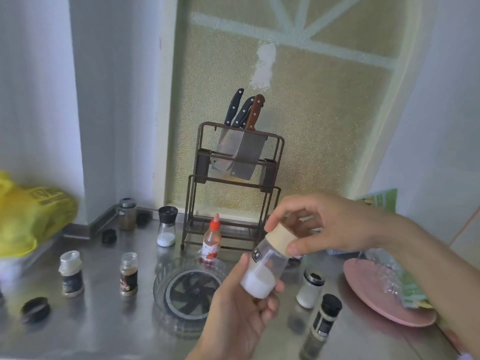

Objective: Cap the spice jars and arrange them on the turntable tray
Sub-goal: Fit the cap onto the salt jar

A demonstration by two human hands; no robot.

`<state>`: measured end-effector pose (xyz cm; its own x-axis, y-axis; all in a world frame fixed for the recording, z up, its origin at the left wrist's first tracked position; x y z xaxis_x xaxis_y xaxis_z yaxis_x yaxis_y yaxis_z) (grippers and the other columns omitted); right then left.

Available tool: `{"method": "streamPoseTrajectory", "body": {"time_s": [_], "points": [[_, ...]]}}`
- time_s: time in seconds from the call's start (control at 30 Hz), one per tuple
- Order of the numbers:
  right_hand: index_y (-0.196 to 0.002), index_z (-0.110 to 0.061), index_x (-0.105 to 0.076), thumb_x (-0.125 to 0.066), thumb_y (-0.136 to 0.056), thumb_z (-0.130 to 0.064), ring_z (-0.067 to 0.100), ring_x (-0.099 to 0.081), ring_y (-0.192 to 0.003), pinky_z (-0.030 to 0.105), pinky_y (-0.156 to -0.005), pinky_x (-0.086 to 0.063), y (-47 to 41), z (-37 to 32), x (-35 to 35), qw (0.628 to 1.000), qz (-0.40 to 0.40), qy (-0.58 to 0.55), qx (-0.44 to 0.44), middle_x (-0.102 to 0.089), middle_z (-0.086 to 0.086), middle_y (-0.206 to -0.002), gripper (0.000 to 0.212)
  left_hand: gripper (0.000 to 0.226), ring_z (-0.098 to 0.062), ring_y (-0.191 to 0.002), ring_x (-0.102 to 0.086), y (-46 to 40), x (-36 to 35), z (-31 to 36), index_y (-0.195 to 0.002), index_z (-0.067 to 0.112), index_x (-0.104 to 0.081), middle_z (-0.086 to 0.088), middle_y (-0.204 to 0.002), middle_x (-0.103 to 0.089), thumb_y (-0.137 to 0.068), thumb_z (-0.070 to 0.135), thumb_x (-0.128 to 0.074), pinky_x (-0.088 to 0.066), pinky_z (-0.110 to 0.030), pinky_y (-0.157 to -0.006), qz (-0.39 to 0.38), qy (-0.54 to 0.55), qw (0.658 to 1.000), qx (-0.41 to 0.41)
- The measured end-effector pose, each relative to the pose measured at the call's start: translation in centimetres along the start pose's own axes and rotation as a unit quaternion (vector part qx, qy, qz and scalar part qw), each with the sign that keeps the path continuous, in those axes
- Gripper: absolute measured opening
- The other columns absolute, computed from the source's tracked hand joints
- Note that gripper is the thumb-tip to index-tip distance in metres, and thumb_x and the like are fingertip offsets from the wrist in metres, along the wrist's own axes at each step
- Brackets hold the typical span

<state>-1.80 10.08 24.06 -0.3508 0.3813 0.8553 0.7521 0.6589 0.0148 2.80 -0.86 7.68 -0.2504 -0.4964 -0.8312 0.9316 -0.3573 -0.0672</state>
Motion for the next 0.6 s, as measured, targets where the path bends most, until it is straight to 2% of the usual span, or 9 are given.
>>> {"method": "streamPoseTrajectory", "body": {"time_s": [0.1,0.17,0.23,0.33,0.4,0.5,0.6], "points": [[-0.11,-0.04,-0.071,-0.086,-0.082,-0.017,0.025,-0.073,-0.095,0.048,-0.096,-0.058,-0.9,-1.9,-1.1,0.999,-0.005,0.035,0.014,-0.071,0.003,-0.104,0.039,0.07,-0.022,-0.052,-0.052,0.8,0.9,0.9,-0.135,0.002,-0.06,-0.021,-0.08,-0.056,-0.089,0.055,-0.061,-0.047,-0.026,-0.042,0.002,0.019,1.0,0.011],[-0.11,-0.037,-0.071,-0.086,-0.082,-0.014,0.027,-0.074,-0.093,0.041,-0.092,-0.06,-1.3,-2.6,-1.5,1.0,-0.006,0.026,0.002,-0.071,0.004,-0.101,0.039,0.068,-0.021,-0.055,-0.053,1.1,1.7,1.3,-0.131,0.003,-0.065,-0.02,-0.079,-0.057,-0.09,0.057,-0.062,-0.051,-0.025,-0.047,0.022,0.022,0.999,0.02],[-0.109,-0.033,-0.071,-0.086,-0.083,-0.019,0.024,-0.074,-0.089,0.036,-0.084,-0.062,-1.9,-3.1,-2.2,1.0,-0.003,0.025,-0.014,-0.073,-0.002,-0.099,0.033,0.064,-0.021,-0.061,-0.057,1.4,2.6,1.6,-0.126,0.001,-0.069,-0.022,-0.083,-0.061,-0.088,0.053,-0.066,-0.058,-0.025,-0.055,0.035,0.033,0.999,0.022],[-0.104,-0.036,-0.07,-0.084,-0.081,-0.041,0.015,-0.073,-0.08,0.047,-0.083,-0.06,-3.1,-3.3,-3.0,0.995,0.02,0.095,-0.024,-0.074,-0.007,-0.096,0.027,0.062,-0.025,-0.07,-0.059,1.9,3.6,1.8,-0.121,-0.004,-0.07,-0.027,-0.09,-0.062,-0.083,0.046,-0.075,-0.061,-0.028,-0.062,0.046,0.052,0.997,0.021],[-0.104,-0.037,-0.07,-0.087,-0.077,-0.045,0.016,-0.073,-0.083,0.049,-0.085,-0.059,-3.4,-3.4,-3.3,0.995,0.011,0.09,-0.033,-0.074,-0.007,-0.097,0.033,0.059,-0.025,-0.071,-0.058,2.3,3.8,1.9,-0.114,-0.002,-0.075,-0.026,-0.089,-0.063,-0.079,0.046,-0.075,-0.06,-0.028,-0.062,0.048,0.036,0.998,0.022],[-0.109,-0.034,-0.071,-0.092,-0.075,-0.027,0.03,-0.072,-0.091,0.054,-0.087,-0.059,-3.6,-3.7,-3.6,0.999,-0.025,0.039,-0.019,-0.072,0.0,-0.103,0.041,0.061,-0.023,-0.064,-0.057,2.7,4.1,2.3,-0.117,0.0,-0.073,-0.023,-0.084,-0.063,-0.082,0.05,-0.071,-0.059,-0.026,-0.057,0.063,0.016,0.998,0.027],[-0.111,-0.031,-0.072,-0.091,-0.077,-0.017,0.031,-0.072,-0.094,0.054,-0.088,-0.059,-3.8,-3.9,-3.8,1.0,-0.027,0.014,-0.003,-0.073,0.0,-0.104,0.042,0.068,-0.02,-0.053,-0.055,2.7,4.6,2.7,-0.12,-0.001,-0.068,-0.018,-0.075,-0.061,-0.086,0.058,-0.065,-0.053,-0.023,-0.047,0.09,-0.012,0.995,0.034]]}}
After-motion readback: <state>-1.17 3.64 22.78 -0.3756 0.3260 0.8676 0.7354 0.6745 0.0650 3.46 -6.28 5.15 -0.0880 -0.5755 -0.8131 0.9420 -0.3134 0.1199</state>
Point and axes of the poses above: each hand's wrist, its own y-axis away from the middle knuckle, its own x-axis out of the back of the hand, z = x × y, the point moved 6 cm from there along -y, towards the middle knuckle
